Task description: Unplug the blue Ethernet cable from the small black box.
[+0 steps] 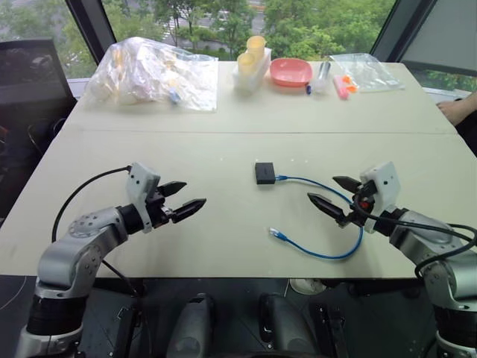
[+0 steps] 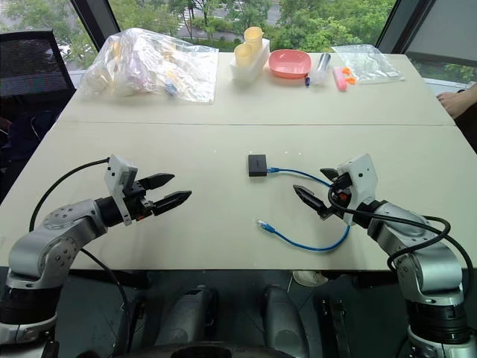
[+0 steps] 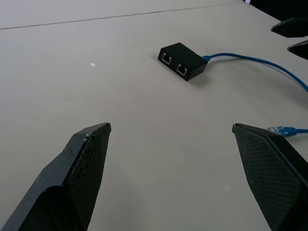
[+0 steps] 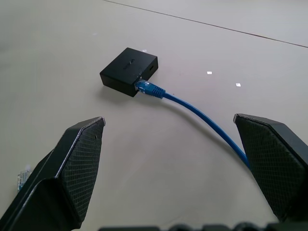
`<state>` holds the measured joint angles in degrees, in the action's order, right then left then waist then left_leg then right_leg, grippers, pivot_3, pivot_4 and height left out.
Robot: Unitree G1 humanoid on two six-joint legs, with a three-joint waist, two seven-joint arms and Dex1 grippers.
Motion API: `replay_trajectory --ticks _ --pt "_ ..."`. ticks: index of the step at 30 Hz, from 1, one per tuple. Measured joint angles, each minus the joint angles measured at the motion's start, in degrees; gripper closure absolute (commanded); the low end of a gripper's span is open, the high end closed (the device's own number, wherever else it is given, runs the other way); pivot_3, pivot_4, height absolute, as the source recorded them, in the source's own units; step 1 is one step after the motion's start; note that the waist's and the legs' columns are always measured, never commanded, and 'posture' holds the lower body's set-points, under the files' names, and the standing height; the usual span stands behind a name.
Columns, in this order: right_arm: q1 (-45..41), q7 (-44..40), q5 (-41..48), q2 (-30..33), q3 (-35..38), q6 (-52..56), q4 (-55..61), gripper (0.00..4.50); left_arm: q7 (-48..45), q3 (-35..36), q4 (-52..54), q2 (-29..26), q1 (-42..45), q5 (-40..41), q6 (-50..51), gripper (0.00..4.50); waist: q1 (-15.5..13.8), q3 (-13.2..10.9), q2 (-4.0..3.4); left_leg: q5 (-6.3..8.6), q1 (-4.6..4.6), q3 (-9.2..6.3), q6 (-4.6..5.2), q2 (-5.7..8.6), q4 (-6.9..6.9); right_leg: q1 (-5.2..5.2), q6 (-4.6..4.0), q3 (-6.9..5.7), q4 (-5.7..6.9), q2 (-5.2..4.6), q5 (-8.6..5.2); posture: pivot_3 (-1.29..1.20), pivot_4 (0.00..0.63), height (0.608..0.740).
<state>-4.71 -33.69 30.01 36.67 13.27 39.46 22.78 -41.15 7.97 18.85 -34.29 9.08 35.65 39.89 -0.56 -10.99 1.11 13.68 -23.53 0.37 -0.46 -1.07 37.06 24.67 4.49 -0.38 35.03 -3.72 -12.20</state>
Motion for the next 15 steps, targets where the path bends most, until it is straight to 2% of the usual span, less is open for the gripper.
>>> replay_trajectory --ticks 15 --pt "0.1 -1.1 -1.0 0.5 -0.3 -0.5 -0.1 0.00 -0.4 0.1 -0.7 -0.2 0.8 1.2 1.1 0.27 0.0 0.0 0.00 0.00 0.00 0.00 0.00 0.00 0.00 0.00 0.00 0.00 0.00 0.00 0.00 0.00 0.150 0.740"
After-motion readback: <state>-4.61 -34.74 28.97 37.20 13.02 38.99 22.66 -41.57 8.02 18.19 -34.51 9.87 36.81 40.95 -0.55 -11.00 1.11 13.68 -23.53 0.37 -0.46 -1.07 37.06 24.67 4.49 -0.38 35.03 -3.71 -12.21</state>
